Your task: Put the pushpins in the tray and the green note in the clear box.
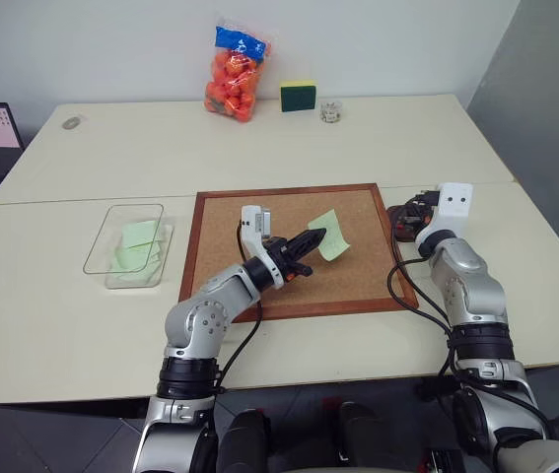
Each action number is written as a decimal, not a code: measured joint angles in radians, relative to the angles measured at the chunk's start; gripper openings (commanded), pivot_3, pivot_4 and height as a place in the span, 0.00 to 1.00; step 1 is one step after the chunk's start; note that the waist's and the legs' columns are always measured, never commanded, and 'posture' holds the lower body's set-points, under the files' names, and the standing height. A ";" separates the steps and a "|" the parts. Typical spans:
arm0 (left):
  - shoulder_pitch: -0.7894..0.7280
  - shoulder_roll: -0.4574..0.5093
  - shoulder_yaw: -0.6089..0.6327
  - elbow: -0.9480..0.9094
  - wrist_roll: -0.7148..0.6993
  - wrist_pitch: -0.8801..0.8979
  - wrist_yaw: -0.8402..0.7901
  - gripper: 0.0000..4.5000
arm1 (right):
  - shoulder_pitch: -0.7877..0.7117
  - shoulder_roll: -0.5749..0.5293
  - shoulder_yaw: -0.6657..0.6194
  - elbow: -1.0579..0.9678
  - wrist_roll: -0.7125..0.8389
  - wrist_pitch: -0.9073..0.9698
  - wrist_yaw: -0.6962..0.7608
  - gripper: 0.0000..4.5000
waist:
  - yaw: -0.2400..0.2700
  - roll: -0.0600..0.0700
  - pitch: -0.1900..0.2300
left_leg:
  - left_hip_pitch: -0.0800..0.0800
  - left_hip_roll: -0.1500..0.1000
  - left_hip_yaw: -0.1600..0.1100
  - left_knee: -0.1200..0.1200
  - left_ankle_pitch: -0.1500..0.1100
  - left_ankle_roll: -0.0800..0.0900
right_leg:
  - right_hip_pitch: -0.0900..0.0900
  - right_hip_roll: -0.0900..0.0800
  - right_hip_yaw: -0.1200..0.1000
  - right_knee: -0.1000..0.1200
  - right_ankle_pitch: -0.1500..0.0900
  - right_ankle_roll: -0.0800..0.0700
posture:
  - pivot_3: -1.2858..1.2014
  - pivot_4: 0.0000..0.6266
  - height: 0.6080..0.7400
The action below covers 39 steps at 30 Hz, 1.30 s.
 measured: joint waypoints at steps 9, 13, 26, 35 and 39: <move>0.000 0.000 0.000 -0.004 0.000 0.000 0.000 0.00 | -0.001 -0.002 -0.022 0.025 -0.001 0.000 -0.002 0.79 | -0.001 0.000 0.000 | 0.000 0.000 0.000 0.000 0.000 0.000 | 0.000 0.000 0.000 0.000 0.000 0.000 | 0.52 0.24 1.00; 0.000 -0.001 -0.001 -0.004 0.000 0.000 0.000 0.00 | -0.001 -0.003 -0.023 0.024 -0.002 0.000 0.002 0.99 | -0.001 0.000 0.000 | 0.000 0.000 0.000 0.000 0.000 0.000 | 0.000 0.000 0.000 0.000 0.000 0.000 | 0.52 0.24 1.00; 0.013 0.023 0.034 -0.069 0.050 -0.044 0.084 0.00 | 0.181 -0.052 0.110 -0.316 0.085 -0.008 0.328 0.99 | -0.003 0.000 0.000 | 0.000 0.001 -0.001 0.000 0.000 0.000 | 0.000 0.000 0.000 0.000 0.000 0.001 | 0.52 0.24 1.00; 0.115 0.094 0.032 -0.235 0.434 -0.195 0.427 0.00 | 0.231 -0.050 0.233 -0.517 0.164 -0.031 0.510 0.99 | 0.002 0.000 0.000 | 0.000 0.000 -0.003 0.000 0.000 0.000 | 0.000 0.000 -0.002 0.000 0.000 0.001 | 0.52 0.24 1.00; 0.174 0.135 0.054 -0.287 0.638 -0.228 0.594 0.00 | 0.235 -0.046 0.250 -0.525 0.196 -0.027 0.533 0.99 | 0.003 -0.001 0.001 | 0.000 0.001 -0.003 0.000 0.000 0.000 | 0.000 0.000 -0.002 0.000 0.000 0.000 | 0.52 0.24 1.00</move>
